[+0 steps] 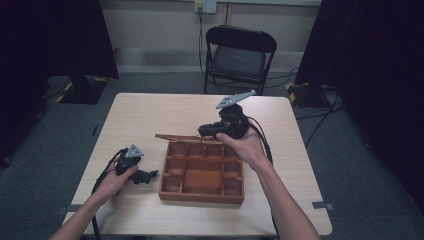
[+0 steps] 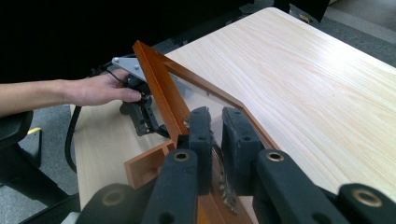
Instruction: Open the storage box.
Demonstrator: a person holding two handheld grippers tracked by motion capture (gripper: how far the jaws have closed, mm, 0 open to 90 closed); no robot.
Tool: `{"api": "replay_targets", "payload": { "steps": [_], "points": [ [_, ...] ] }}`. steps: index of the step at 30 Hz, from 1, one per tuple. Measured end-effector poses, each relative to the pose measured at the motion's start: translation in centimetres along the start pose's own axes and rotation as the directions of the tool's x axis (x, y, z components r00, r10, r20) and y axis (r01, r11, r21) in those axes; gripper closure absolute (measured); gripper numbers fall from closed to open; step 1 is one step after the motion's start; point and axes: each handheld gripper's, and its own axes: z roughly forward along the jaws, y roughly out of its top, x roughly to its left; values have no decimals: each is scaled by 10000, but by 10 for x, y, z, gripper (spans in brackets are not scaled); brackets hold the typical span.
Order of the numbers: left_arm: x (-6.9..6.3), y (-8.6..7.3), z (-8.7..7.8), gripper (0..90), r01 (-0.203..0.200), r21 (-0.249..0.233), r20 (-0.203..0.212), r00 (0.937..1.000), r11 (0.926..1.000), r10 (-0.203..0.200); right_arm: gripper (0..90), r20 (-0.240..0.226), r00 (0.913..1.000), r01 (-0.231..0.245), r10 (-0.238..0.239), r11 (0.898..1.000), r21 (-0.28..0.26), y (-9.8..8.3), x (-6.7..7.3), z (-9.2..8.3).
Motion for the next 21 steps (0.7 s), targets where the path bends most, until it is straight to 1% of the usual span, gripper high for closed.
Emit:
{"api": "replay_targets", "payload": {
  "steps": [21],
  "points": [
    [0,0,0,0,-1,2,-4,10000,10000,1,829,-38,10000,6,-6,10000,22,0,0,0]
  ]
}}
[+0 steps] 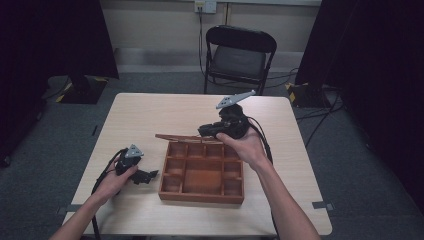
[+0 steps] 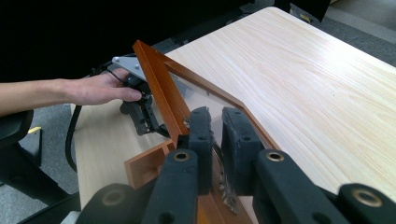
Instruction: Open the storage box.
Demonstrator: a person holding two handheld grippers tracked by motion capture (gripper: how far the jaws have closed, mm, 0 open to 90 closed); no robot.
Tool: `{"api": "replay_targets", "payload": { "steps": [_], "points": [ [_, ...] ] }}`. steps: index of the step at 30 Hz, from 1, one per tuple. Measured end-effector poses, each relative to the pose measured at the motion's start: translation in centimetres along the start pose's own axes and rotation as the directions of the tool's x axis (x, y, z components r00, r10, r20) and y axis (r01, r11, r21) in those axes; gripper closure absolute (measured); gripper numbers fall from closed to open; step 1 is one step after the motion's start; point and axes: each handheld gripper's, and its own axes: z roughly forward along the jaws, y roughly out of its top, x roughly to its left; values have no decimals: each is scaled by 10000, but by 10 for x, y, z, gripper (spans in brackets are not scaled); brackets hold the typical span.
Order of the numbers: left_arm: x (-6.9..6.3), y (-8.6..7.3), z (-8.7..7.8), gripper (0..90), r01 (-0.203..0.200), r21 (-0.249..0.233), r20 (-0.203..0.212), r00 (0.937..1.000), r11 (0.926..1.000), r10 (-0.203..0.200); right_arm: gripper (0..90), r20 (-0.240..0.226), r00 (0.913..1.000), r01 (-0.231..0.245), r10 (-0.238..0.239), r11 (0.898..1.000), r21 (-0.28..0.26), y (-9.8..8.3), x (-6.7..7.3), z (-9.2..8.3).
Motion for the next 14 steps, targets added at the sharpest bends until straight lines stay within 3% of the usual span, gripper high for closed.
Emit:
{"api": "replay_targets", "payload": {
  "steps": [14],
  "points": [
    [0,0,0,0,-41,19,13,10000,10000,41,830,19,10000,39,-39,10000,37,0,0,-1]
  ]
}}
